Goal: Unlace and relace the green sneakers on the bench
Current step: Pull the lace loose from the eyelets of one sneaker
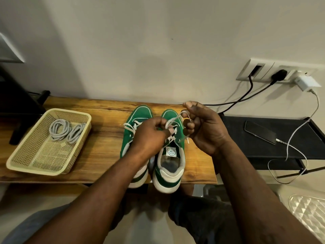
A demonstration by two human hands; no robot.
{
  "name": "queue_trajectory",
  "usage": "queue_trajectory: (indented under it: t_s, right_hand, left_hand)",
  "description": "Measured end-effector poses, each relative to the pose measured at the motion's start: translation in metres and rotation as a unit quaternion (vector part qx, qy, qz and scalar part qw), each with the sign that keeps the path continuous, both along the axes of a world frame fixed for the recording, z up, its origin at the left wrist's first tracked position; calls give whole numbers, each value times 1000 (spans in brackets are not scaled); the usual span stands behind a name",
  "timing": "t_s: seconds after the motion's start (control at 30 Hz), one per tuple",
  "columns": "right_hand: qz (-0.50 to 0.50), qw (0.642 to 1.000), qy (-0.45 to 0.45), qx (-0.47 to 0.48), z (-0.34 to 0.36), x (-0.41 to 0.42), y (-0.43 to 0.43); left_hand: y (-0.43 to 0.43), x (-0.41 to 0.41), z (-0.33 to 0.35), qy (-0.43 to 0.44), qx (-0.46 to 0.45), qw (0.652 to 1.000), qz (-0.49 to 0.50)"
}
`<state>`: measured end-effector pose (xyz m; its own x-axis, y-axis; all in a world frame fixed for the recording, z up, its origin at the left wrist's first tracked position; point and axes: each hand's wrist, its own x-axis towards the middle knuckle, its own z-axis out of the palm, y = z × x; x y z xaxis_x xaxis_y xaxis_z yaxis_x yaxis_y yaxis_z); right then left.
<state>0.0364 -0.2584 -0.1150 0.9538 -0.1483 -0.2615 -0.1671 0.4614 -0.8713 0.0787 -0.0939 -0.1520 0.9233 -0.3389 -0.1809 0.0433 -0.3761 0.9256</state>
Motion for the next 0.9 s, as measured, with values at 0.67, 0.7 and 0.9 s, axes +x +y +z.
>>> queue_trajectory:
  t_s: [0.67,0.7,0.9]
  right_hand:
    - [-231,972,-52,-6,-6,5,-11]
    - [-235,969,-38,-67,-7,5,-14]
    - [-30,795,178,-578,-39,3,-8]
  left_hand:
    - [11,4,5,-228,175,956,-51]
    - [9,-2,3,-217,213,946,-112]
    - [-2,-18,-15,-291,349,878,-152]
